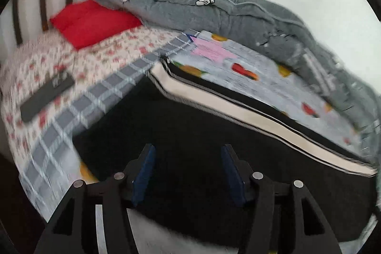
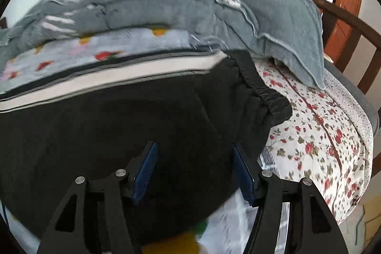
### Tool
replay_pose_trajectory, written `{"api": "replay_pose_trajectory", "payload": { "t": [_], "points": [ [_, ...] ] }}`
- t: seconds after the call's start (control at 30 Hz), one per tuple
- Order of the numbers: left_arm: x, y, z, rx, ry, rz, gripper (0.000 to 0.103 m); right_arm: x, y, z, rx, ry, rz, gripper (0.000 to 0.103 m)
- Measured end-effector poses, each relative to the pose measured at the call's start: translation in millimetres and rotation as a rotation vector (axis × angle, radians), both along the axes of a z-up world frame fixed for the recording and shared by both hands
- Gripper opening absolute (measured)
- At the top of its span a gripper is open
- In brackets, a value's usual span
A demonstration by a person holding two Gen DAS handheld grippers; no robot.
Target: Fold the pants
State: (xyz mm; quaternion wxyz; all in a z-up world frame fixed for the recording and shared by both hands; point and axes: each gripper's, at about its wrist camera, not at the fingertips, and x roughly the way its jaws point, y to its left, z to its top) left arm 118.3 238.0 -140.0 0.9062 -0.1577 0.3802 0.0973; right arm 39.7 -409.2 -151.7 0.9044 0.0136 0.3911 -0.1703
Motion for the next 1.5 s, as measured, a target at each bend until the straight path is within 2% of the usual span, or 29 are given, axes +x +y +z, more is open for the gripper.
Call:
{"api": "replay_pose_trajectory", "payload": {
  "t": [0.07, 0.23, 0.4, 0.53, 0.63, 0.77, 0.9, 1.0, 1.1, 1.13, 1.2, 1.3, 1.37, 1.5],
  "points": [
    [-19, -7, -4, -0.044, -0.001, -0.020, 0.056, -13, 5, 9, 0.038, -0.028, 0.036, 0.062],
    [-57, -15, -18, -0.091, -0.024, -0.043, 0.056, -52, 19, 25, 0.072, -0.096, 0.049, 0.062],
    [-70, 3, -40, -0.198, -0.015, -0.043, 0.056, -70, 25, 21, 0.171, -0.085, 0.092, 0.061],
    [-72, 36, -55, -0.257, -0.065, 0.046, 0.056, -74, 41, 16, 0.131, -0.055, 0.109, 0.061],
    [-64, 61, -65, -0.323, -0.089, 0.084, 0.055, -70, 47, 14, 0.132, -0.042, 0.107, 0.061],
    [-44, 81, -66, -0.343, -0.130, 0.096, 0.055, -65, 54, 14, 0.144, -0.049, 0.090, 0.061],
    [-27, 111, -72, -0.483, -0.177, 0.139, 0.055, -57, 62, 7, 0.156, -0.030, 0.077, 0.061],
    [-15, 120, -73, -0.526, -0.187, 0.167, 0.047, -54, 68, 2, 0.165, -0.016, 0.074, 0.061],
    [-6, 120, -71, -0.473, -0.145, 0.198, 0.020, -55, 73, -2, 0.178, -0.012, 0.077, 0.061],
    [-1, 118, -69, -0.443, -0.115, 0.210, 0.014, -55, 74, -3, 0.189, -0.012, 0.080, 0.061],
    [1, 112, -58, -0.398, -0.110, 0.199, 0.011, -57, 76, -4, 0.202, -0.016, 0.087, 0.061],
    [4, 81, -21, -0.240, -0.127, 0.122, 0.009, -62, 77, -3, 0.203, -0.031, 0.097, 0.061],
    [6, 47, 12, -0.157, -0.170, 0.044, 0.009, -66, 77, -2, 0.209, -0.041, 0.102, 0.061],
    [6, -27, 57, -0.080, -0.243, -0.123, 0.009, -75, 70, 4, 0.212, -0.072, 0.096, 0.061]
  ]
}}
